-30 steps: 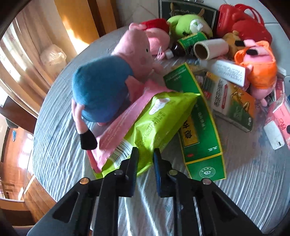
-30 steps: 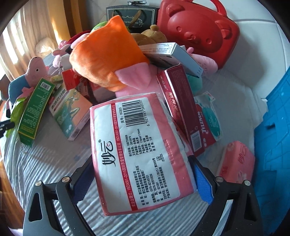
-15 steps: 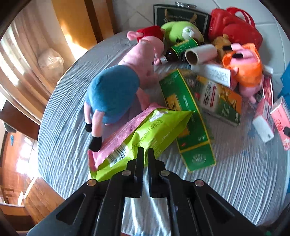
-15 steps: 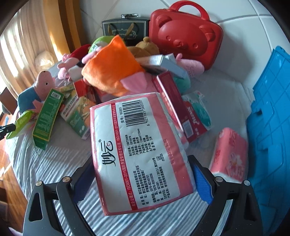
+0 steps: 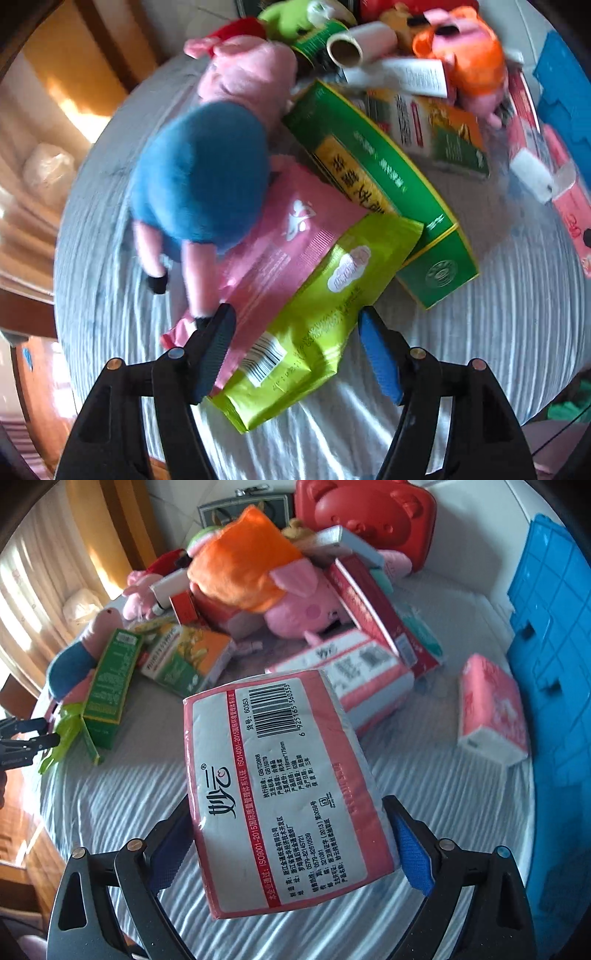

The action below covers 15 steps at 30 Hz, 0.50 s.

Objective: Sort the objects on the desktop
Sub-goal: 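Grasp the green snack bag with the left tool and lift it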

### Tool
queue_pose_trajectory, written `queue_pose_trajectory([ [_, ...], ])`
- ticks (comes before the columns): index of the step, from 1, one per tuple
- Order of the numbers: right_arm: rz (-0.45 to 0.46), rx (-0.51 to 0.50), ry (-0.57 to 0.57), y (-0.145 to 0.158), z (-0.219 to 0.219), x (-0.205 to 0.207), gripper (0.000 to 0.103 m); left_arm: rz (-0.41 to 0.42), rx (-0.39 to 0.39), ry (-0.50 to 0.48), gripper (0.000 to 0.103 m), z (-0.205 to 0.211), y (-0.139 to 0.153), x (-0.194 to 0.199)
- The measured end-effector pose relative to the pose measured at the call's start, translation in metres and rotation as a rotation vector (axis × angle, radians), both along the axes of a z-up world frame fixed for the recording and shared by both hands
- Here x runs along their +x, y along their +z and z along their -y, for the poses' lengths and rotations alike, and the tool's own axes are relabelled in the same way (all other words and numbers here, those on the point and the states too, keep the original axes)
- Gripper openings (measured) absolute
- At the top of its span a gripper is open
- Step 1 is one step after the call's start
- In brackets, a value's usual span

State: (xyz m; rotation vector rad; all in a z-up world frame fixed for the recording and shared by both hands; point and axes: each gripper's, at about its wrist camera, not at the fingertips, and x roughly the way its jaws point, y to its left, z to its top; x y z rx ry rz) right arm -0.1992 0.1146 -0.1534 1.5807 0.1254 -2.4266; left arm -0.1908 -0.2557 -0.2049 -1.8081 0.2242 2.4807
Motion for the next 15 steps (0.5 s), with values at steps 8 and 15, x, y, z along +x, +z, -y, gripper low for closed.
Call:
queue_pose_trajectory([
  [8,0.028,0.023,-0.072,-0.036,0.015,0.003,0.096,-0.015,-0.043,-0.02,0.103,0.012,-0.038,-0.027],
  [15,0.04,0.008,-0.1,-0.036,0.017,0.001,0.097,-0.042,0.013,-0.044,0.103,0.021,-0.041,-0.025],
])
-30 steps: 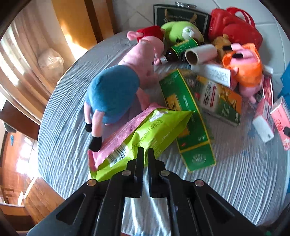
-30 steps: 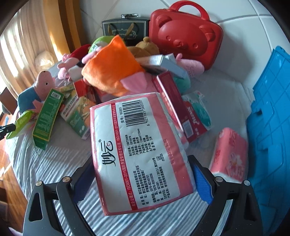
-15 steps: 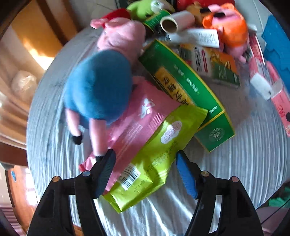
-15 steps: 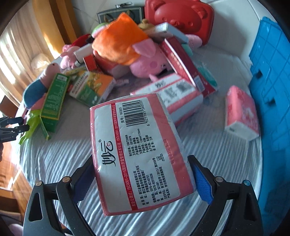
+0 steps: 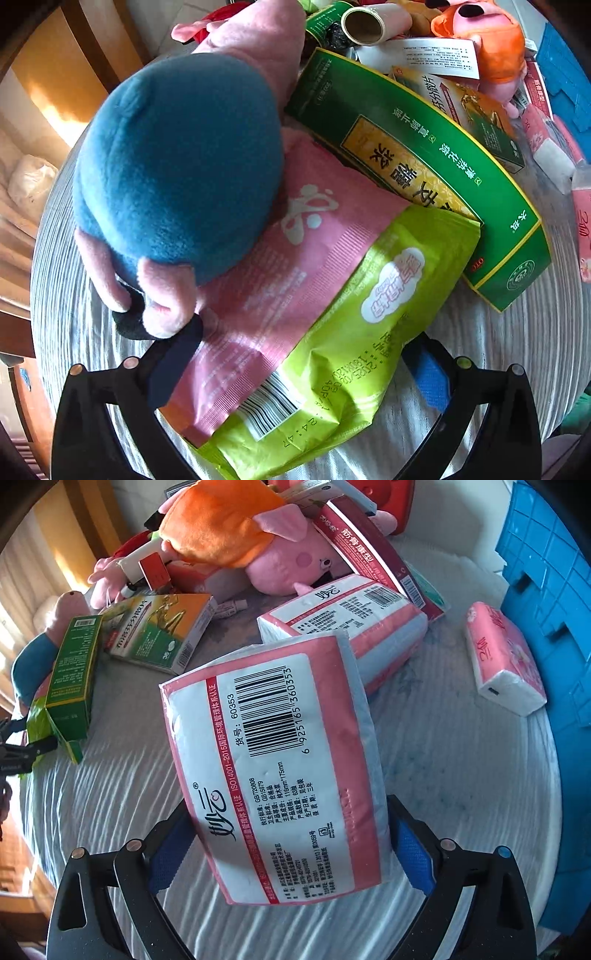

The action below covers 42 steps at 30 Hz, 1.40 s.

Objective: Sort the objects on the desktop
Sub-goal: 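Grasp the green snack bag with the left tool and lift it, then carry the snack bag in the left tool and tissue pack in the right tool to the bin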

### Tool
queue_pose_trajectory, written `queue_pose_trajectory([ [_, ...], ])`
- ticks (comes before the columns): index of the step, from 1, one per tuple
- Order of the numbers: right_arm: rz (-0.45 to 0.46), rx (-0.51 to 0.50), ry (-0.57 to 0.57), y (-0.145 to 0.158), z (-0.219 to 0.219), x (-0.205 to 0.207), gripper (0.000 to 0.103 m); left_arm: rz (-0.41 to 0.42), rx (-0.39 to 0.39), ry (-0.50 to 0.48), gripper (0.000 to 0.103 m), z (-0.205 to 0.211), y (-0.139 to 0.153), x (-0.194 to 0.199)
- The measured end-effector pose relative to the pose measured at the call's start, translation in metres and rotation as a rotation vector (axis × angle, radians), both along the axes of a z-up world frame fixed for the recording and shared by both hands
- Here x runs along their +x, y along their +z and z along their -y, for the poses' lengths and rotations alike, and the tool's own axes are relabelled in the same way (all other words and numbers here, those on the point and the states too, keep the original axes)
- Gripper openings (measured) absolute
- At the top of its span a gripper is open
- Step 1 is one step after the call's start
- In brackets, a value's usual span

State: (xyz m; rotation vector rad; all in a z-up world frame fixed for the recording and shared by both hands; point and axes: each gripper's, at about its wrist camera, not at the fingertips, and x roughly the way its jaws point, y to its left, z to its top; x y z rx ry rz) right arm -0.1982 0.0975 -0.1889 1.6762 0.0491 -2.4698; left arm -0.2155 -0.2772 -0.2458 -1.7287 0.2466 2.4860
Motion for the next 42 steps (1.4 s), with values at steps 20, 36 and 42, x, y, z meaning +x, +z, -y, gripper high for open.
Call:
queue_pose_trajectory([
  [20,-0.107,0.011,0.046,0.04,0.008,0.001,0.091,-0.243,0.029,0.085,0.02,-0.038,0.108,0.054],
  [36,-0.568,0.009,-0.045,0.223,-0.053,0.038,0.091,-0.631,0.23,-0.115,0.019,-0.181,0.276,0.06],
  [42,-0.686,0.067,-0.174,0.269,-0.119,0.062,0.091,-0.703,0.309,-0.254,0.019,-0.277,0.312,0.052],
])
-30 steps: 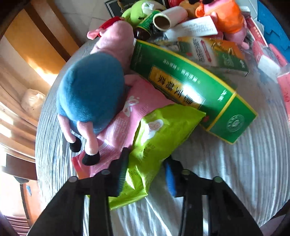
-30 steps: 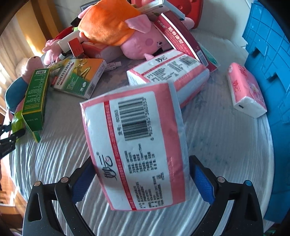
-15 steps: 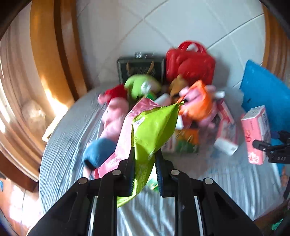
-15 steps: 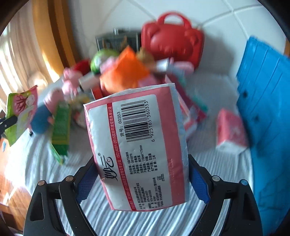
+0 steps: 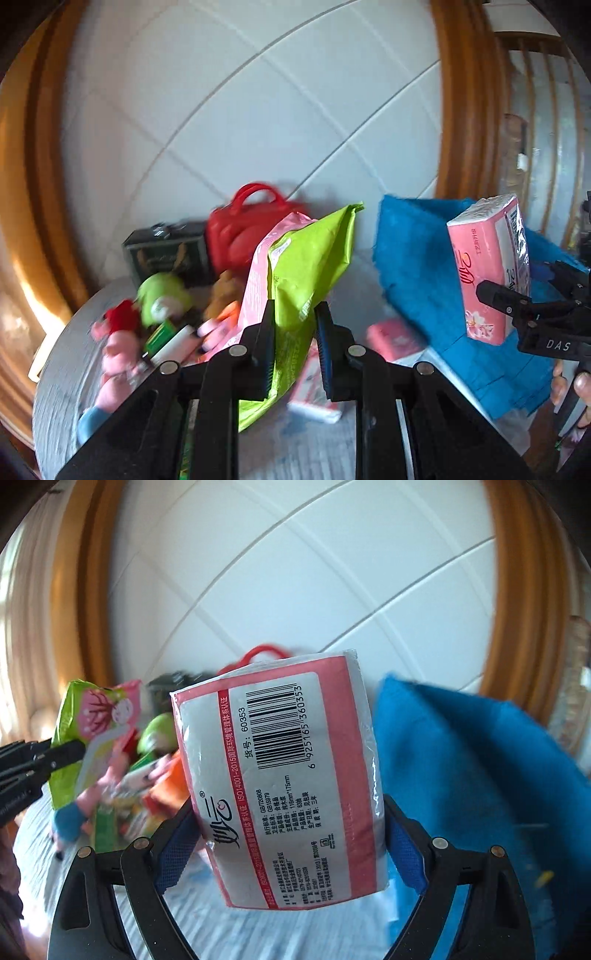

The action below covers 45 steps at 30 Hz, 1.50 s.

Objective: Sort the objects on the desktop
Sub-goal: 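Carry the snack bag in the left tool and tissue pack in the right tool to the bin, then open both tools to drop the snack bag and tissue pack into the bin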

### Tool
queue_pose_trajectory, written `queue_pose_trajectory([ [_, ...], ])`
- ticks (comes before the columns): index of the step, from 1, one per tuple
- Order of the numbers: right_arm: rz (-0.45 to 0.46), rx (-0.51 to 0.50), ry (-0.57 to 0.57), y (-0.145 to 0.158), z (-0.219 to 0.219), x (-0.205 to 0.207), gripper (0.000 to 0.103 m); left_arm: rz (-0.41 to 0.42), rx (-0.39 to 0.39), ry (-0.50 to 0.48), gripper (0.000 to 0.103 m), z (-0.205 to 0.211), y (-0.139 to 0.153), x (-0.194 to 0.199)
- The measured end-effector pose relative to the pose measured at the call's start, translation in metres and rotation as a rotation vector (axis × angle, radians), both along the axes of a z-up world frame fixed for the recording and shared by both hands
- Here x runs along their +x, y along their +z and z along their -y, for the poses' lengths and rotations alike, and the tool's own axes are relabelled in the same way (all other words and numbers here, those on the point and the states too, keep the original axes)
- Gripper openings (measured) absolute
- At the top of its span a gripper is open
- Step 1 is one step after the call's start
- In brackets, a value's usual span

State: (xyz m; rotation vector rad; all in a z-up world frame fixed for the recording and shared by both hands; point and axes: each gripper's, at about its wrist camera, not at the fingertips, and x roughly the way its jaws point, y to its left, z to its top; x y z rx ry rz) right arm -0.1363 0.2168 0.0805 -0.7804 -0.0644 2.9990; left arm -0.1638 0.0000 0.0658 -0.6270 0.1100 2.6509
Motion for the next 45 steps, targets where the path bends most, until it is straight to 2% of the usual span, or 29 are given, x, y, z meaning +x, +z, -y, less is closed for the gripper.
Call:
queue_pose_trajectory([
  [6,-0.071,0.019,-0.149,0.03,-0.077,0.027,0.091,-0.087,0.031,-0.137,0.019,-0.094,0.033,0.007],
  [12,-0.089,0.056,-0.285,0.042,-0.154,0.049,0.091,-0.136,0.033,-0.244,0.019,-0.191,0.051,0.023],
  [19,-0.021,0.115,-0.432,0.025,-0.235,0.07,0.091,-0.124,0.012,-0.38,0.019,-0.309,0.057,0.059],
  [24,0.032,0.104,-0.489,0.006,-0.284,0.083,0.091,-0.12,-0.037,-0.459,0.019,-0.379,0.056,0.082],
  [30,0.07,0.085,-0.524,-0.006,-0.316,0.092,0.091,-0.113,-0.097,-0.514,0.019,-0.424,0.05,0.101],
  [41,0.116,0.111,-0.529,-0.015,-0.339,0.088,0.092,-0.107,-0.17,-0.506,0.02,-0.429,0.047,0.103],
  [44,0.123,0.122,-0.524,-0.017,-0.338,0.088,0.092,-0.073,-0.191,-0.515,0.028,-0.43,0.044,0.099],
  [45,0.126,0.127,-0.524,-0.017,-0.339,0.088,0.093,-0.067,-0.19,-0.514,0.039,-0.429,0.045,0.097],
])
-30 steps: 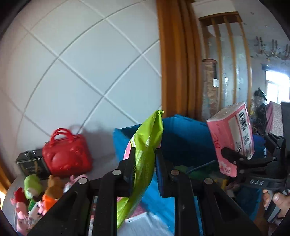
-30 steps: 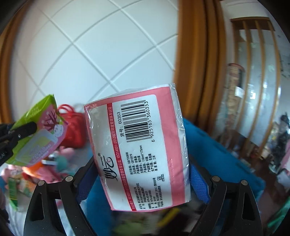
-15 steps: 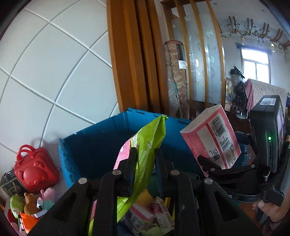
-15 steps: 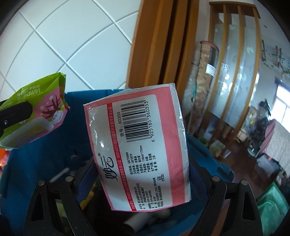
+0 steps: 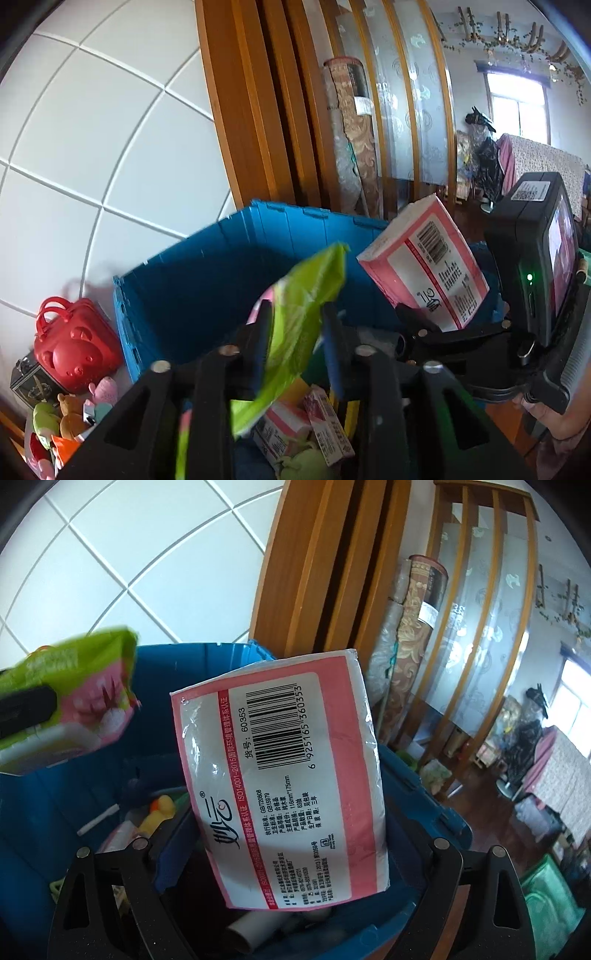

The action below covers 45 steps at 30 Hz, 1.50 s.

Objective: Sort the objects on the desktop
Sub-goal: 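Open both tools to drop the snack bag and tissue pack into the bin, then move both tools back to the heap on the table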

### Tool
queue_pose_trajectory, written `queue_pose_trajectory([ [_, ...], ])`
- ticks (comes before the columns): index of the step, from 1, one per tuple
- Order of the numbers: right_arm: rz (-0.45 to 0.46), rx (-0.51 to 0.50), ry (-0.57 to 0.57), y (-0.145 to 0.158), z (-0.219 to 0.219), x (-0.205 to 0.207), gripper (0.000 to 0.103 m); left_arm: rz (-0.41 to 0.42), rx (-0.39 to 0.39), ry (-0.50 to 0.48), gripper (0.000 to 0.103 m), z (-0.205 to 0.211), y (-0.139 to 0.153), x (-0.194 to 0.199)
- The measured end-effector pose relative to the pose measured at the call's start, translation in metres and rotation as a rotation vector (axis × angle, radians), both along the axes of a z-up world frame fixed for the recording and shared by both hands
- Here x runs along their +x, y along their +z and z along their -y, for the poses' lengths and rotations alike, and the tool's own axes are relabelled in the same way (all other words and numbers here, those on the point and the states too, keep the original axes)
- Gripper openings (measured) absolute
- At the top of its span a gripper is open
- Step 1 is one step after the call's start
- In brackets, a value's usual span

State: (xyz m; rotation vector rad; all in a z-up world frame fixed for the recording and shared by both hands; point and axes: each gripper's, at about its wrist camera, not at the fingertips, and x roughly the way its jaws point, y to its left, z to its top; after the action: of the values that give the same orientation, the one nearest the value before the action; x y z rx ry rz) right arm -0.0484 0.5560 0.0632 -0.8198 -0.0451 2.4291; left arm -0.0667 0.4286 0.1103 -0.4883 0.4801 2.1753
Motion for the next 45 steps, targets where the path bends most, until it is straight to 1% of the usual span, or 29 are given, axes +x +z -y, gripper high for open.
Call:
queue_pose_trajectory([
  [1,0.005,0.004,0.002,0.0,0.0,0.0,0.093,0.0,0.005,0.005,0.056,0.002,0.0,0.0],
  [2,0.013,0.009,0.003,-0.002,0.0,0.0,0.093,0.001,0.012,0.013,0.066,0.005,0.001,0.001],
  [3,0.016,0.019,0.003,-0.002,0.002,0.001,0.095,-0.001,0.019,0.02,0.082,0.007,0.001,0.002],
  [4,0.015,0.031,0.0,-0.001,0.004,0.002,0.095,-0.006,0.032,0.023,0.085,0.011,0.002,0.003],
  [9,0.004,0.051,-0.001,0.006,0.009,0.005,0.098,0.001,0.036,0.03,0.085,0.015,0.001,0.004],
  [16,0.015,0.066,0.009,0.007,0.016,0.002,0.102,0.017,0.036,0.041,0.085,0.027,-0.002,0.002],
  [22,0.019,0.068,0.017,0.009,0.029,-0.003,0.103,0.027,0.061,0.067,0.085,0.048,-0.001,-0.004],
  [27,0.02,0.088,0.034,0.014,0.055,-0.007,0.103,0.032,0.086,0.104,0.088,0.076,0.0,-0.013],
  [31,0.012,0.111,0.061,0.022,0.08,-0.011,0.103,0.031,0.116,0.144,0.088,0.107,0.003,-0.023],
  [35,-0.002,0.144,0.095,0.035,0.116,-0.018,0.103,0.029,0.142,0.206,0.089,0.146,0.004,-0.037],
  [40,-0.015,0.17,0.151,0.048,0.164,-0.031,0.103,0.021,0.171,0.312,0.089,0.207,-0.001,-0.056],
  [45,-0.033,0.192,0.255,0.058,0.23,-0.054,0.103,0.042,0.159,0.441,0.089,0.271,-0.017,-0.078],
])
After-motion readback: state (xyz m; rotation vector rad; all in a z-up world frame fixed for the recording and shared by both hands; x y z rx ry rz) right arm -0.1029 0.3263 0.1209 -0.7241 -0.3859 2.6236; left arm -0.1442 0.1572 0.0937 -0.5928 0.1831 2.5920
